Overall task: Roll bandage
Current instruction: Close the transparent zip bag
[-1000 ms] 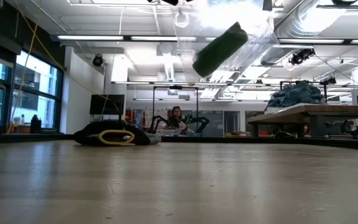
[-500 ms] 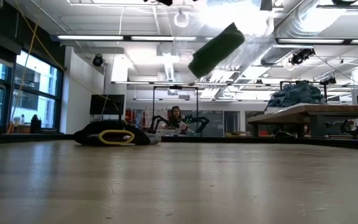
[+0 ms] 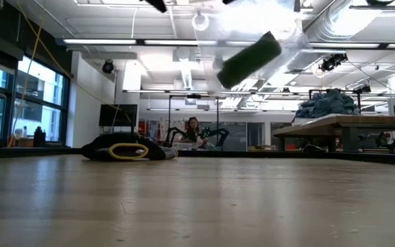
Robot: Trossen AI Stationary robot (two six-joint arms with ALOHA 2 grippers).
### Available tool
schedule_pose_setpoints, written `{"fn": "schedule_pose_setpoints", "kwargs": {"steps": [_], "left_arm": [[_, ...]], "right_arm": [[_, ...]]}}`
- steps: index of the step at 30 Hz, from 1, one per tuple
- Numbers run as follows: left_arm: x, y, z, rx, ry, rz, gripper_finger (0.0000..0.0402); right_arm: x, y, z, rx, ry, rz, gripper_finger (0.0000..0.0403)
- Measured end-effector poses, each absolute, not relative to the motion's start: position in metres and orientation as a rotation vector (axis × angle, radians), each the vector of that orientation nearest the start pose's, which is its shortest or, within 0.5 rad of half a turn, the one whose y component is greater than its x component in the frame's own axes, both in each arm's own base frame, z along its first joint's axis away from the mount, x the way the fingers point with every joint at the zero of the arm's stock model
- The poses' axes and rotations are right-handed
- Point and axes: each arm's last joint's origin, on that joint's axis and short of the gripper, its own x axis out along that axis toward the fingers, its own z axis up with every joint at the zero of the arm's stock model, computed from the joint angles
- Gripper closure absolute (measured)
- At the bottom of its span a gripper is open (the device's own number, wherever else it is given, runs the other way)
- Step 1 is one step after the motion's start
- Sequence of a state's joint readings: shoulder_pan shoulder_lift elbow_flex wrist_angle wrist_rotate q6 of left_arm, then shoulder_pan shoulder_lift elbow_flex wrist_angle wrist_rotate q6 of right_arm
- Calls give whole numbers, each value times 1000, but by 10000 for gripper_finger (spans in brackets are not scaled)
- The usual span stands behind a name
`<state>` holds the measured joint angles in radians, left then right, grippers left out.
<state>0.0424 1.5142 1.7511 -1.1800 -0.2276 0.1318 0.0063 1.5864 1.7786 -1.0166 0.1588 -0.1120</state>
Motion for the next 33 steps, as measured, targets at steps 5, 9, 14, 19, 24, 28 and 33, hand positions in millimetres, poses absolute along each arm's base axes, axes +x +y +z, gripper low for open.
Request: {"fn": "schedule_pose_setpoints", "kwargs": {"steps": [5,9,14,19,24,28,33], "left_arm": [[286,18,414,177,864,151,401],[292,15,420,155,771,129,389],[301,14,421,199,720,56,332],[314,13,414,215,716,29,252],[324,16,404,230,750,58,189],[333,17,397,269,767,56,172],[339,15,392,293,772,90,199]], "right_arm": [[321,-2,406,-168,783,-95,403],[321,-2,406,-164,783,-92,403],[322,-2,406,-165,782,-92,403],[322,-2,406,-165,781,-91,403],[322,-2,406,-162,781,-82,403],[322,-2,406,-162,781,-82,403],[322,-2,405,-163,781,-82,403]]}}
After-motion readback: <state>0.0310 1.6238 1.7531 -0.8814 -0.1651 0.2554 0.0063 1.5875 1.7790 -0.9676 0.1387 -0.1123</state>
